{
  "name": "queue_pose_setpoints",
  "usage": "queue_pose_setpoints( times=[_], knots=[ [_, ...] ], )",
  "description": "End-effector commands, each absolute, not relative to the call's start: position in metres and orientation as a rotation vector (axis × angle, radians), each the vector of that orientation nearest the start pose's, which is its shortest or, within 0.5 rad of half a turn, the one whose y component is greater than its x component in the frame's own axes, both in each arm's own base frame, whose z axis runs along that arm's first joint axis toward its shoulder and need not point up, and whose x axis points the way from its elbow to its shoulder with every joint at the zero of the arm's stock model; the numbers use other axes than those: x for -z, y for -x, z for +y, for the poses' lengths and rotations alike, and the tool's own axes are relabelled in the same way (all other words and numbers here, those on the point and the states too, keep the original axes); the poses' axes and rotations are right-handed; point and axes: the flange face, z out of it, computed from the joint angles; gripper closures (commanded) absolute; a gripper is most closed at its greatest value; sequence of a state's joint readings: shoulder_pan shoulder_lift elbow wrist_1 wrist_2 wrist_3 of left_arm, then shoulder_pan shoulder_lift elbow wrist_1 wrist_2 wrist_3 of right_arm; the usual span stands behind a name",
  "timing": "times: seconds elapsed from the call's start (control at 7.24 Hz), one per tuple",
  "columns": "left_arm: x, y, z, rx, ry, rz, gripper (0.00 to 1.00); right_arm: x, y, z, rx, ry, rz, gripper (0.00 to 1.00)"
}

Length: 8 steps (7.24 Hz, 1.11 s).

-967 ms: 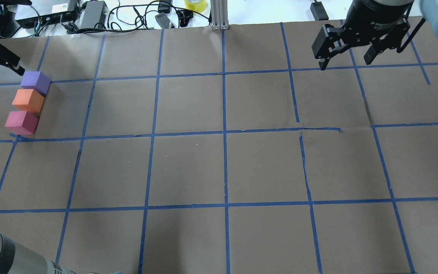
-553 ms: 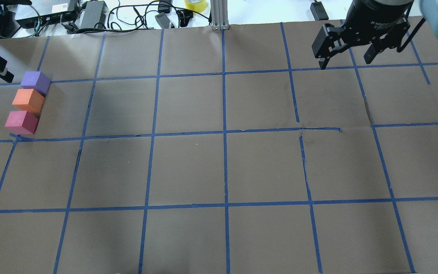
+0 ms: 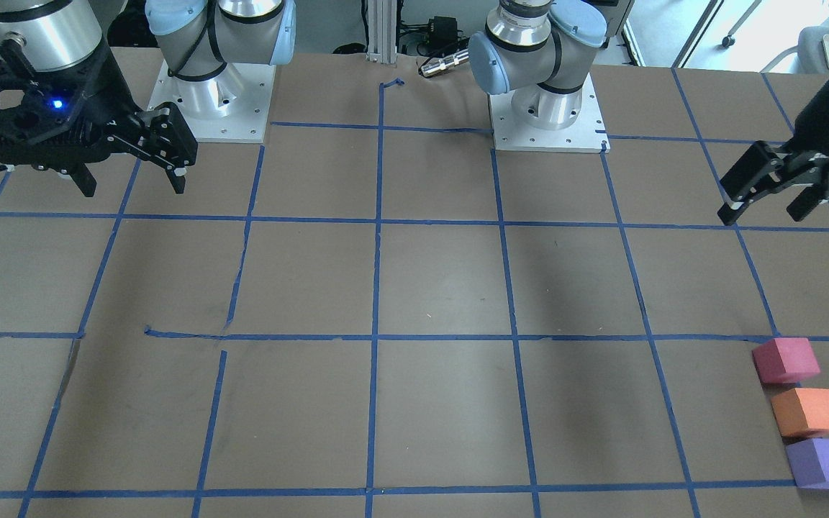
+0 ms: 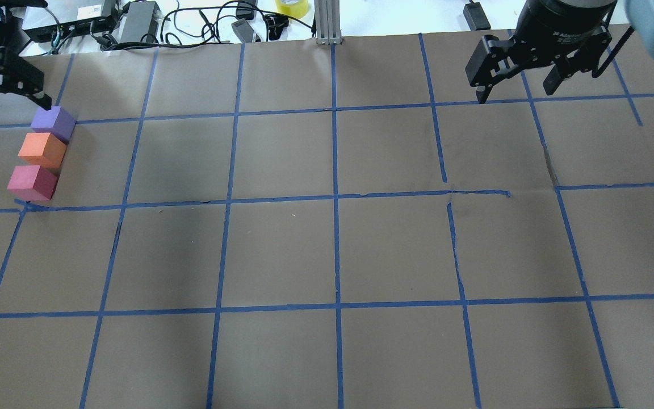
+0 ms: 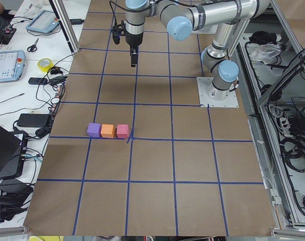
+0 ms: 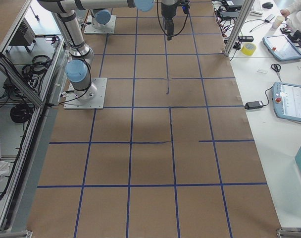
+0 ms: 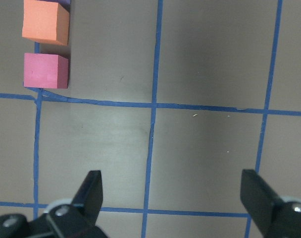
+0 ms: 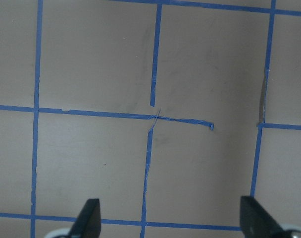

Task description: Arrange blocks in a line

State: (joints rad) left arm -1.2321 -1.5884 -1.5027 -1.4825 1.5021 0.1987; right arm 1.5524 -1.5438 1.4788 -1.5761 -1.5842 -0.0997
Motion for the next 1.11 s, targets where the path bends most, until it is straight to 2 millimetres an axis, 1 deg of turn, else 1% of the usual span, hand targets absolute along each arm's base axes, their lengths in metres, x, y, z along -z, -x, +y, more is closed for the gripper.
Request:
queue_pose_setpoints(
  times=[0.0, 0.14, 0.28, 0.41, 0.55, 0.69, 0.83, 0.97],
  knots=[
    [-0.549, 0.061, -0.529, 0.32, 0.279, 3.163, 0.0, -0.521, -0.123, -0.512, 0.117, 0.123, 3.155, 0.0],
    [-0.544, 0.101, -0.523, 0.297, 0.266, 3.134, 0.0, -0.521, -0.123, -0.512, 0.115, 0.127, 3.155, 0.0],
    [-0.53, 0.138, -0.518, 0.255, 0.242, 3.112, 0.0, -0.521, -0.123, -0.512, 0.115, 0.128, 3.155, 0.0],
    [-0.529, 0.157, -0.509, 0.259, 0.157, 3.098, 0.0, -0.521, -0.123, -0.512, 0.115, 0.128, 3.155, 0.0],
    [-0.521, 0.157, -0.508, 0.217, 0.1, 3.104, 0.0, -0.521, -0.123, -0.512, 0.115, 0.128, 3.155, 0.0],
    [-0.523, 0.156, -0.506, 0.222, 0.024, 3.108, 0.0, -0.521, -0.123, -0.512, 0.115, 0.128, 3.155, 0.0],
    [-0.527, 0.151, -0.505, 0.22, 0.04, 3.119, 0.0, -0.52, -0.122, -0.512, 0.107, 0.135, 3.157, 0.0],
    [-0.531, 0.145, -0.501, 0.165, 0.052, 3.12, 0.0, -0.52, -0.122, -0.511, 0.098, 0.137, 3.156, 0.0]
  ],
)
